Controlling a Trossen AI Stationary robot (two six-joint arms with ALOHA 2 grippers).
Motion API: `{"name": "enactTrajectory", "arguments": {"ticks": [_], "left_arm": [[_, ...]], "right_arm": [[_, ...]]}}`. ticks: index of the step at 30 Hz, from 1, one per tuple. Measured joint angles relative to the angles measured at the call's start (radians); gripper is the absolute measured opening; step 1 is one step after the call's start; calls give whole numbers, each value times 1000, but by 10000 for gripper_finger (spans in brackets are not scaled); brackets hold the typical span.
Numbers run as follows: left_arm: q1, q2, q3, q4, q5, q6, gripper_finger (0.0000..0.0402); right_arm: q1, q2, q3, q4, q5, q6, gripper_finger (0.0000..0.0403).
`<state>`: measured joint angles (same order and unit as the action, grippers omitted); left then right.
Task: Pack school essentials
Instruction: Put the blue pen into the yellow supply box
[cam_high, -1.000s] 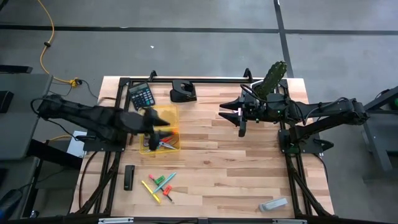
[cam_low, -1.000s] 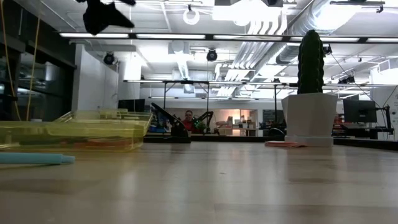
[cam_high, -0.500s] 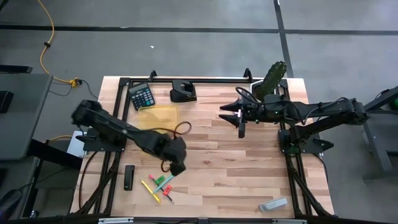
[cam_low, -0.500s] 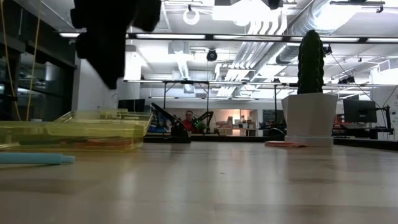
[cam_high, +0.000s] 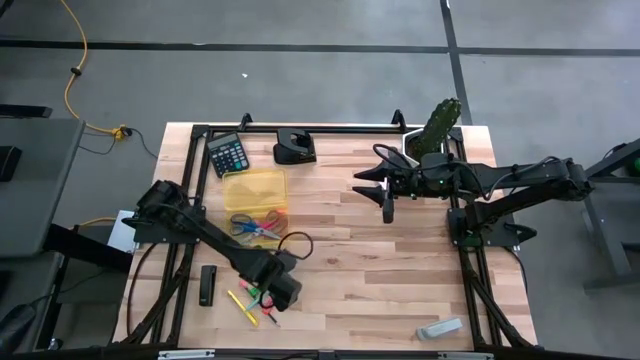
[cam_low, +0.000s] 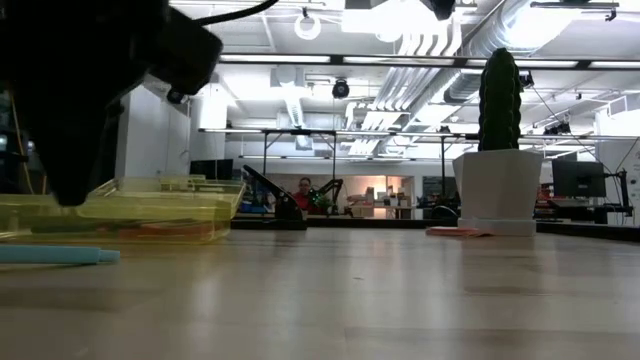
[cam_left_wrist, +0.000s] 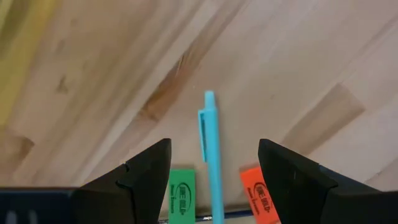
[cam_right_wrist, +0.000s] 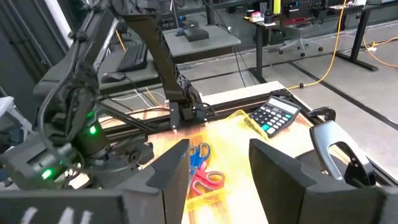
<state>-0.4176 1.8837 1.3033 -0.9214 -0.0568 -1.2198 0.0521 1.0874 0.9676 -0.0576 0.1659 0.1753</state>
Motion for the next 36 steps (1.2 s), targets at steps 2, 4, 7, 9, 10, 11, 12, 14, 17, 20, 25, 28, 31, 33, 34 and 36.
{"name": "enactTrajectory", "arguments": {"ticks": [2, 4, 7, 9, 10, 11, 12, 14, 17, 20, 25, 28, 31, 33, 34, 36], "left_arm": [[-11, 11, 0, -3, -1, -22, 229], [-20, 22, 0, 1, 0, -40, 229], [-36, 46, 0, 2, 7, -43, 229], [-44, 58, 0, 1, 29, -43, 229], [-47, 62, 0, 1, 36, -37, 229], [-51, 68, 0, 4, 44, -33, 229], [-52, 74, 0, 4, 50, -27, 229], [-52, 81, -1, -3, 54, -21, 229], [-51, 89, -1, 4, 56, -15, 229], [-46, 99, -1, 15, 76, -12, 229], [-46, 105, -5, 40, 95, 10, 203], [-46, 104, -10, 50, 99, 11, 175], [-45, 104, -10, 53, 99, 18, 144], [-42, 104, -10, 52, 99, 28, 123], [-41, 104, -11, 51, 100, 37, 114], [-40, 104, -11, 51, 102, 58, 94]], "right_arm": [[-1, 0, 0, 0, 0, 0, 158], [-5, 0, 0, -1, 0, 1, 158], [-15, 0, 0, -6, 0, 6, 158], [-21, 0, 0, -6, 0, 7, 158], [-22, 0, 0, -6, 0, 9, 158], [-26, 0, 0, -6, 0, 12, 158], [-28, 0, 0, -6, 0, 22, 158], [-33, 0, 0, -6, 0, 35, 158], [-38, 0, 0, -6, 0, 54, 158], [-40, 0, 0, -6, 0, 64, 158], [-39, 0, 0, -6, 0, 71, 158], [-39, 0, 0, -6, 0, 71, 158], [-39, 0, 0, -6, 0, 71, 158], [-39, 0, 0, -6, 0, 70, 158], [-39, 0, 0, -5, 0, 70, 158], [-39, 0, 0, -6, 0, 70, 158]]}}
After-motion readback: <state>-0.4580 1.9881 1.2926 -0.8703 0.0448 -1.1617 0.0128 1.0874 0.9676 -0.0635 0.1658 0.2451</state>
